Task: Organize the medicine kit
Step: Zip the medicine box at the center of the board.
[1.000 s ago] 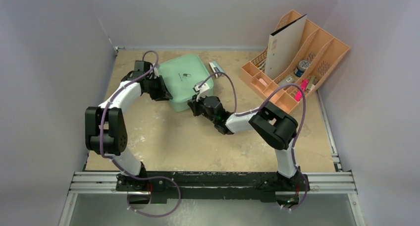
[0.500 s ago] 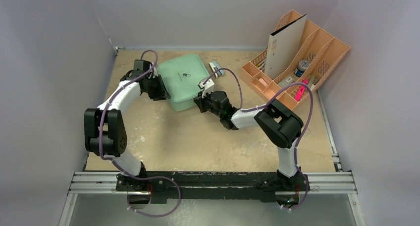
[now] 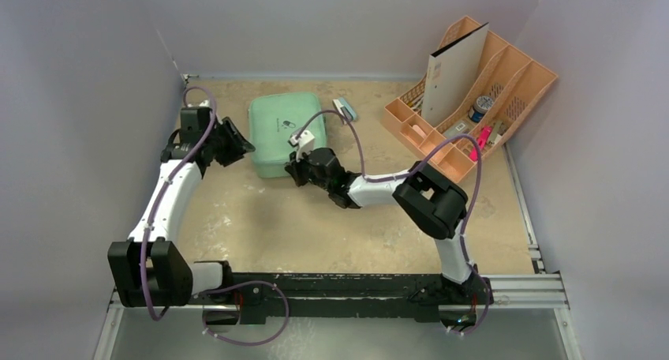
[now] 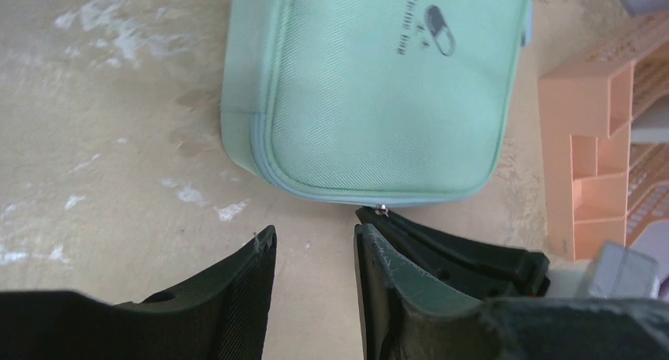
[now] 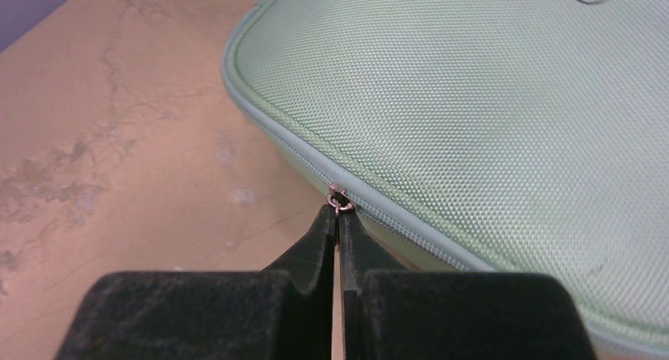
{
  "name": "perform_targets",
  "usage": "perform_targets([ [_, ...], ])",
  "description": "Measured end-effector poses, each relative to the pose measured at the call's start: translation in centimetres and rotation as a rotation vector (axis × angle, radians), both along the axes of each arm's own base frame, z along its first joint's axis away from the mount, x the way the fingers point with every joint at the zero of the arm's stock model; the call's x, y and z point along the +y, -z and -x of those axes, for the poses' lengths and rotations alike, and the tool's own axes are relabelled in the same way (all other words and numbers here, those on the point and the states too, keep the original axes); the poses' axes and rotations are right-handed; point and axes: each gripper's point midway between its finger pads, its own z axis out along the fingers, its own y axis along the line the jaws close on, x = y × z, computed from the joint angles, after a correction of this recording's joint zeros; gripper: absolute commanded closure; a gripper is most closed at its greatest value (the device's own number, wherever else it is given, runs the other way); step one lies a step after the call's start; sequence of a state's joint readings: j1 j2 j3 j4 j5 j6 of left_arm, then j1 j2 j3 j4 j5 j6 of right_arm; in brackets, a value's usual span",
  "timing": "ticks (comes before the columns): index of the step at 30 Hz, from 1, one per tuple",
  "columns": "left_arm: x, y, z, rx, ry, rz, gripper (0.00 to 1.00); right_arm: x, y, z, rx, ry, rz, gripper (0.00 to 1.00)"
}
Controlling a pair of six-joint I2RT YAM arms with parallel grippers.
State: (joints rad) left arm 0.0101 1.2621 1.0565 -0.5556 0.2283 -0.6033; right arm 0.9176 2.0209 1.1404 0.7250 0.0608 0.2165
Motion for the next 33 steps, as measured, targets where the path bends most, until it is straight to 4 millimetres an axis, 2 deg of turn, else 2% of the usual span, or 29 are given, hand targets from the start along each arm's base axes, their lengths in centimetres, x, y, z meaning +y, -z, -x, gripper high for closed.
perform_targets([
  [7,3.8,3.6,2.3,0.127,-0.231,0.133,0.6,4.5,-0.1,2.8,0.015,-0.073,0.018,1.0],
  [12,3.2,3.7,2.4,0.133,-0.257,0.21,0.61,6.6,-0.6,4.6,0.016,-0.102,0.029,1.0],
  [15,2.8,4.1,2.5,0.131,-0.266,0.247,0.62,7.0,-0.5,5.2,0.018,-0.104,0.037,1.0],
  [19,2.2,5.5,3.3,0.162,-0.279,0.29,0.62,7.2,-0.3,5.5,0.02,-0.102,0.039,1.0],
  [26,1.8,7.0,3.7,0.216,-0.301,0.322,0.51,7.3,-0.3,5.6,0.026,-0.092,0.035,1.0],
  [28,1.8,7.2,3.6,0.218,-0.307,0.33,0.51,7.2,-0.3,5.5,0.023,-0.083,0.036,1.0],
  [30,1.8,7.8,3.5,0.223,-0.317,0.338,0.55,7.2,-0.3,5.4,0.022,-0.077,0.037,1.0],
  [33,1.6,9.2,3.0,0.255,-0.331,0.364,0.69,7.1,-0.1,5.2,0.021,-0.065,0.04,1.0],
])
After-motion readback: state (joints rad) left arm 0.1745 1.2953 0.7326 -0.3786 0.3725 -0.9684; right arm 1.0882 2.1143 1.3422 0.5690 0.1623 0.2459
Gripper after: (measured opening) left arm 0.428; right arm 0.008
